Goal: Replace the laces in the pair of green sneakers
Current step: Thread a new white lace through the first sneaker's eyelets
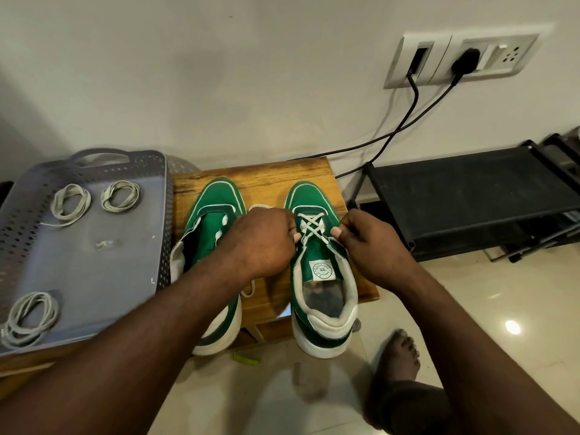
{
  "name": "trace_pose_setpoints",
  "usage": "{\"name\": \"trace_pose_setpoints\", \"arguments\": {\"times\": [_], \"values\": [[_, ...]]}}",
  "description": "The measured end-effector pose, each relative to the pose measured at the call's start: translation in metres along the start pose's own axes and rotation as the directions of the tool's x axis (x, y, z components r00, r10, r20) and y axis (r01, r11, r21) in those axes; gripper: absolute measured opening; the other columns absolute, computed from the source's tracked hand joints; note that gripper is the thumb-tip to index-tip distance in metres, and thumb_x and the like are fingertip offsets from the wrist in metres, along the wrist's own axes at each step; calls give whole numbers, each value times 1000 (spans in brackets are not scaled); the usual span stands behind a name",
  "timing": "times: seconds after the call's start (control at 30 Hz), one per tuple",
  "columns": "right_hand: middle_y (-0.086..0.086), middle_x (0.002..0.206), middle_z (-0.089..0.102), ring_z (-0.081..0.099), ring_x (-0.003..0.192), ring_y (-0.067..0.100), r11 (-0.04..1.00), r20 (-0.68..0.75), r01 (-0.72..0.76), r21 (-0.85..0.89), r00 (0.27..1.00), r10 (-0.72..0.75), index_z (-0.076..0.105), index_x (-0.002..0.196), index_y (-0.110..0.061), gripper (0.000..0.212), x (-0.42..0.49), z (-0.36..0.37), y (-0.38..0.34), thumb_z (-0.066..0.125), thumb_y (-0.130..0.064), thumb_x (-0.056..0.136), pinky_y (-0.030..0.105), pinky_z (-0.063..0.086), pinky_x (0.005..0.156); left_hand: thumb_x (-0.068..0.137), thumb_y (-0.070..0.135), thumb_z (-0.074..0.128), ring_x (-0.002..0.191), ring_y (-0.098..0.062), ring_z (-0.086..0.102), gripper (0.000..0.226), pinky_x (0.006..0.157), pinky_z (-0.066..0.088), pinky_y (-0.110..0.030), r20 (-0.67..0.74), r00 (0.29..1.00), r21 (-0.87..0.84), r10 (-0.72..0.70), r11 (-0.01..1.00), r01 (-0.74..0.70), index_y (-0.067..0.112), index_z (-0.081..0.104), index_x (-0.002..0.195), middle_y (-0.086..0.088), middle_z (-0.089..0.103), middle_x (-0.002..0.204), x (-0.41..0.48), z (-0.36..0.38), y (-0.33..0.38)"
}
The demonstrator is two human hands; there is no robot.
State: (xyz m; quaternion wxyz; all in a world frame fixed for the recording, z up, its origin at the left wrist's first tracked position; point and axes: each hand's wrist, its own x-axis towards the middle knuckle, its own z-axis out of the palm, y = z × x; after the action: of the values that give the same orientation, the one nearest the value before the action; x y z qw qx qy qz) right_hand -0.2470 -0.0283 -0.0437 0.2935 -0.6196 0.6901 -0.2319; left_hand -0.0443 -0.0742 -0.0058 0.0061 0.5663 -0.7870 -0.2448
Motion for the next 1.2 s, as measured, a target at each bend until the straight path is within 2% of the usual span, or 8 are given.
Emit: {"name": "trace_pose_setpoints", "arguments": {"times": [0.27, 0.5, 0.6, 0.7, 0.83, 1.03, 1.13, 1.2], "values": [[-8, 89, 60, 55, 81, 8, 994, 83, 36, -102, 996, -28, 56, 90, -24, 16, -1, 2, 0, 59, -25, 106, 32, 40, 69, 96, 24, 63, 84, -16, 65, 8, 82, 58, -38, -30, 1000, -46, -6, 999, 5, 24, 71, 95, 3, 70, 88, 0, 0, -1], [-2, 96, 67, 65, 88, 17, 995, -2, -93, -16, 996, 93, 57, 104, -21, 9, -1, -3, 3, 50, -22, 109, 43, 58, 79, 94, 31, 63, 78, -19, 64, 18, 78, 58, -40, -35, 999, -9, -33, 999, 33, 23, 65, 79, 1, 67, 81, 4, 1, -4], [-3, 97, 67, 66, 88, 14, 989, 12, -118, 88, 993, 117, 57, 106, -26, 4, 0, -1, 3, 54, -26, 108, 33, 53, 71, 94, 30, 63, 79, -19, 64, 15, 78, 58, -39, -33, 999, -22, -32, 999, 31, 24, 66, 81, 2, 68, 82, 5, 2, -5], [-1, 93, 69, 65, 83, 16, 977, 8, -141, 159, 990, 142, 64, 97, -23, 17, -1, -3, 2, 61, -38, 105, 34, 52, 66, 97, 30, 64, 84, -16, 65, 11, 78, 55, -34, -17, 999, -70, -33, 997, 32, 26, 69, 88, 5, 69, 86, 5, 3, -5], [0, 89, 68, 62, 79, 15, 980, -9, -165, 107, 986, 167, 64, 94, -17, 23, 0, -1, -2, 59, -36, 106, 35, 49, 67, 95, 30, 65, 83, -20, 67, 14, 79, 58, -37, -43, 996, -61, -72, 996, 69, 23, 70, 83, 2, 71, 85, 7, 4, -6], [0, 86, 71, 63, 75, 10, 930, -12, -174, 324, 982, 188, 64, 98, -20, 14, -2, 0, -2, 60, -30, 106, 31, 50, 68, 87, 30, 66, 77, -20, 67, 14, 75, 59, -36, -110, 990, -42, -92, 995, 88, 24, 68, 74, 2, 72, 80, 4, -2, -4], [1, 80, 70, 62, 73, 11, 822, -51, -23, 569, 997, 63, 67, 107, -12, 9, -4, -11, -4, 59, -16, 105, 30, 50, 69, 84, 27, 67, 75, -19, 67, 12, 69, 55, -32, -115, 988, -88, -107, 991, 97, 23, 71, 74, 4, 71, 75, 1, -12, -6], [3, 82, 71, 60, 79, 23, 728, -104, 91, 679, 994, -28, 66, 112, -9, 12, -6, -19, -7, 57, -10, 106, 31, 49, 70, 87, 29, 66, 81, -15, 68, 7, 74, 56, -33, -194, 975, -161, -107, 984, 76, 28, 73, 89, 10, 73, 85, -2, -19, -6]]}}
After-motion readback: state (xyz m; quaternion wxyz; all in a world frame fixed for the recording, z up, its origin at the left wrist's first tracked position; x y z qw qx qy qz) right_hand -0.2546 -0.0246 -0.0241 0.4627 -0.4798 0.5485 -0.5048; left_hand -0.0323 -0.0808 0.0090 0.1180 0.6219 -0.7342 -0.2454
